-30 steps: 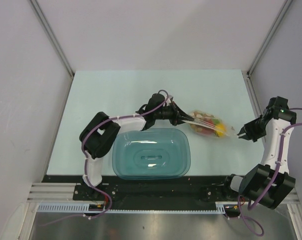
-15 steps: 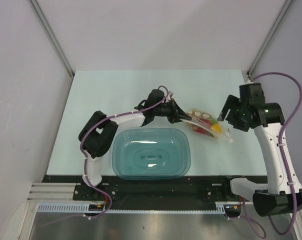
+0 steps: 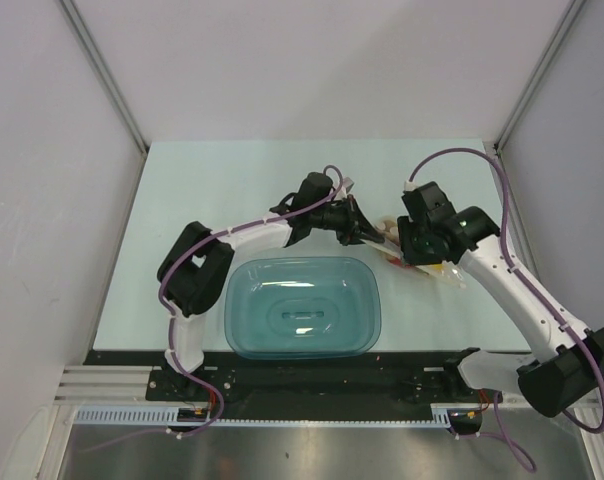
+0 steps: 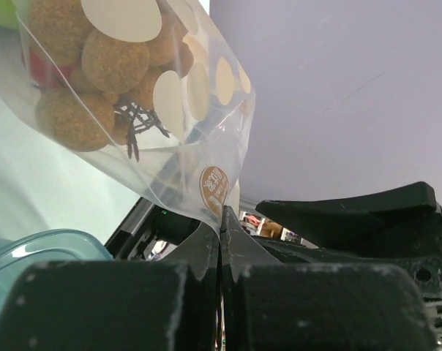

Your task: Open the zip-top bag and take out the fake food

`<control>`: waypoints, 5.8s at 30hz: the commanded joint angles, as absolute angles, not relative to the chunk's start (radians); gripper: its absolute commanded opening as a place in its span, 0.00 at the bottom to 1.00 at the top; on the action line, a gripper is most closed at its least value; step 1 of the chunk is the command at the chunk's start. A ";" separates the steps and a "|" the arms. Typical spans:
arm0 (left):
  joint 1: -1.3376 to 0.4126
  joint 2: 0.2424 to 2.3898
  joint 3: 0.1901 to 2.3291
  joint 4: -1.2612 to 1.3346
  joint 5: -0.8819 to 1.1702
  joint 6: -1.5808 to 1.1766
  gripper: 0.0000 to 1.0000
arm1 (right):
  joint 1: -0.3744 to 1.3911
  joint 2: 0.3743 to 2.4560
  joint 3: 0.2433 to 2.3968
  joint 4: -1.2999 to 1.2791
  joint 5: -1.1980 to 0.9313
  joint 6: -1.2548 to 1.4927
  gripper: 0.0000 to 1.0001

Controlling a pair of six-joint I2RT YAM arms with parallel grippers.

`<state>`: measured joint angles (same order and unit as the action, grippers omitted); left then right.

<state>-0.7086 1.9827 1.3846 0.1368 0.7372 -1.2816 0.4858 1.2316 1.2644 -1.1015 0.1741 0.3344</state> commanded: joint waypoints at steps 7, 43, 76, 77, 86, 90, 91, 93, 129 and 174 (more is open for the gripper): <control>-0.710 1.968 1.445 0.095 0.746 -1.227 0.00 | 0.560 1.281 1.252 -1.052 0.340 0.261 0.38; -0.712 2.013 1.511 0.074 0.752 -1.253 0.00 | 0.603 1.358 1.111 -0.937 0.509 0.170 0.10; -0.810 1.720 1.702 -0.622 0.419 -0.592 0.52 | 0.198 1.069 1.256 -1.183 -0.057 0.456 0.00; -0.831 1.707 1.651 -0.597 0.431 -0.613 0.50 | 0.183 1.068 1.252 -1.168 -0.078 0.459 0.00; -0.910 1.704 1.615 -0.618 0.403 -0.647 0.62 | 0.124 1.092 1.270 -1.143 -0.159 0.433 0.00; -0.923 1.727 1.649 -0.626 0.370 -0.618 0.64 | 0.120 1.075 1.261 -1.127 -0.199 0.382 0.00; -0.923 1.733 1.658 -0.627 0.370 -0.617 0.64 | 0.124 1.072 1.255 -1.118 -0.219 0.367 0.00; -0.917 1.747 1.706 -0.661 0.341 -0.612 0.62 | 0.150 1.074 1.230 -1.126 -0.273 0.321 0.00; -0.638 1.284 1.293 -0.436 0.201 -0.744 0.70 | 0.827 1.490 1.401 -1.387 0.532 0.469 0.85; -0.638 1.399 1.338 -0.379 0.302 -0.781 0.70 | 0.724 1.552 1.385 -1.304 0.704 0.399 0.30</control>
<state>-0.6453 1.3899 1.3006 -0.4278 0.2611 -0.7773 0.7429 1.5475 1.3884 -1.3396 0.6415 0.4393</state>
